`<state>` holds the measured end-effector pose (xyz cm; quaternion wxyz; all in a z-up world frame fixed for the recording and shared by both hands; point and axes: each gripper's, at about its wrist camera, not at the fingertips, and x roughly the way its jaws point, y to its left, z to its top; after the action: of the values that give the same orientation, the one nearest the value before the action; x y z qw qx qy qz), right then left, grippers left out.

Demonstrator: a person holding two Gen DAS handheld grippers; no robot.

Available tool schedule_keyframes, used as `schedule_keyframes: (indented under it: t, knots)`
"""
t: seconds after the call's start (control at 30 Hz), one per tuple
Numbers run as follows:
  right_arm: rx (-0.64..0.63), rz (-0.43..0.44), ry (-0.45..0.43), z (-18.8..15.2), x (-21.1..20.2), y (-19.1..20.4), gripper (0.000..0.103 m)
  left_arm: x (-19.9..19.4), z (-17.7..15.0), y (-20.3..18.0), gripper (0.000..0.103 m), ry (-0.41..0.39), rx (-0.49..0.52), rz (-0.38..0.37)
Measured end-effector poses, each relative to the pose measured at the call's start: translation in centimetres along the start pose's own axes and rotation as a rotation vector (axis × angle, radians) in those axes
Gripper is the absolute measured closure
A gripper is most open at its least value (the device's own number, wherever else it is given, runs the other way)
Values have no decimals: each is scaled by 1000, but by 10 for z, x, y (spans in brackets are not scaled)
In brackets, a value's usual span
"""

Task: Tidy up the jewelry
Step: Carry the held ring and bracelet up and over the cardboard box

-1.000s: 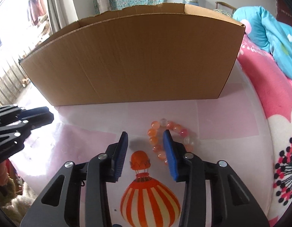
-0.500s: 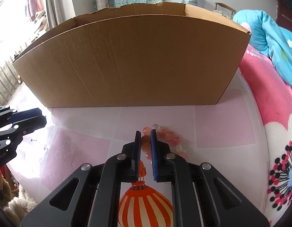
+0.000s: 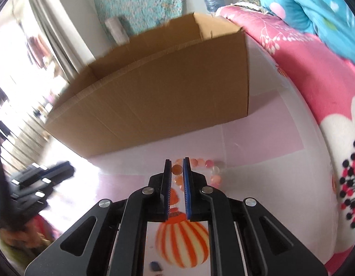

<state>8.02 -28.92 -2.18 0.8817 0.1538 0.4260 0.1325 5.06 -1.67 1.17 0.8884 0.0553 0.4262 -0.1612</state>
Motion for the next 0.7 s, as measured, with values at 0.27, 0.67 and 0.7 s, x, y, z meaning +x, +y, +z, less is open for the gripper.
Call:
schedule_keyframes:
  t: [0.27,0.67,0.7]
  knots:
    - [186,252,-131,12,-58,-34,93,-29,0,-4,84,-53,-8,-30]
    - [179,379,-262,42,-111,-22,93,-84,28,-8,84,-183,-12,-115]
    - [165,383,-271,49,-113,-19,93,-86,31,-9,84,-190,-12,-123]
